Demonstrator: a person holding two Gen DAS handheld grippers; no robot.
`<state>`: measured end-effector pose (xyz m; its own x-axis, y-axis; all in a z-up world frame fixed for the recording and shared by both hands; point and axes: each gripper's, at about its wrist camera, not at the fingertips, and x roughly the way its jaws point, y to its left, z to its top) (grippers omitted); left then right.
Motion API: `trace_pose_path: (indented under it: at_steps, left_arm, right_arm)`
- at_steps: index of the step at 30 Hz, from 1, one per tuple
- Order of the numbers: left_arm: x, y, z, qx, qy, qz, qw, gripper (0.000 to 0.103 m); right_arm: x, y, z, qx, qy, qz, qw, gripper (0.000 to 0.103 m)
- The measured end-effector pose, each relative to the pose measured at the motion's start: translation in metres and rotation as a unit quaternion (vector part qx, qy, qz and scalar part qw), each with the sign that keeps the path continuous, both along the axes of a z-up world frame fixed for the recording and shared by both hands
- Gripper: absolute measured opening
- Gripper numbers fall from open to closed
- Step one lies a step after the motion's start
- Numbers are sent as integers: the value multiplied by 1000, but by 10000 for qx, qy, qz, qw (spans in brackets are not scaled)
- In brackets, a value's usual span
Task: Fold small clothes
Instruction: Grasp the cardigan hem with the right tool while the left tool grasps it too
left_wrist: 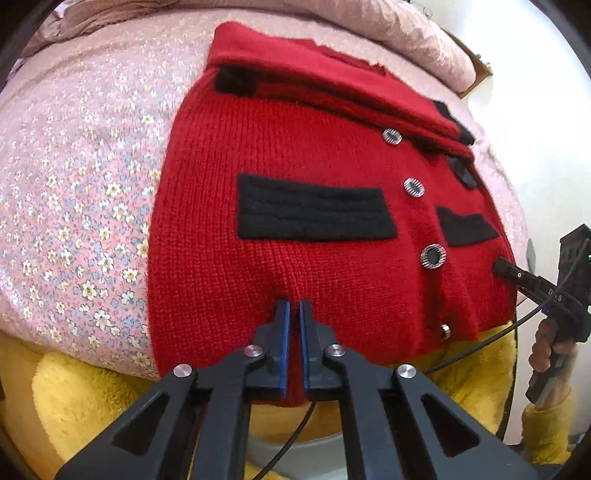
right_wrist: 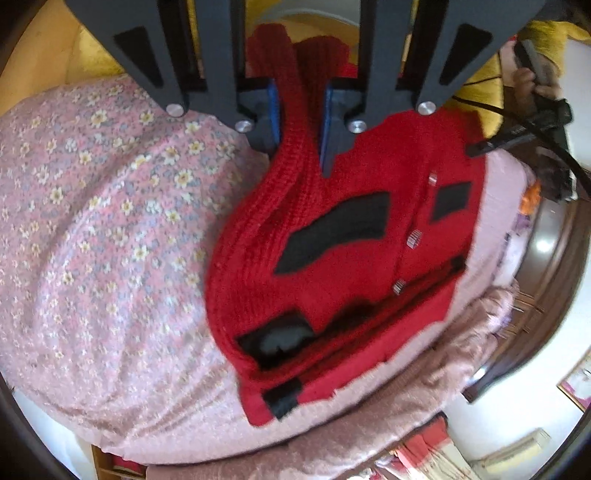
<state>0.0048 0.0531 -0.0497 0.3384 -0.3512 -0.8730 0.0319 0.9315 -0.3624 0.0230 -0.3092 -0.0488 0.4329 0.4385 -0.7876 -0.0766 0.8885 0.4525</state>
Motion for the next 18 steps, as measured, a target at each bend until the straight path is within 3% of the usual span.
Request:
trace_pose_path:
  at_steps: [8, 18]
  left_arm:
    - [9, 14, 47, -539, -472, 136, 9973, 0]
    - [28, 21, 92, -509, -1095, 188, 9925, 0]
  right_arm:
    - [4, 1, 45, 482, -559, 68, 9972, 17]
    - [14, 7, 78, 639, -1188, -30, 9909, 17]
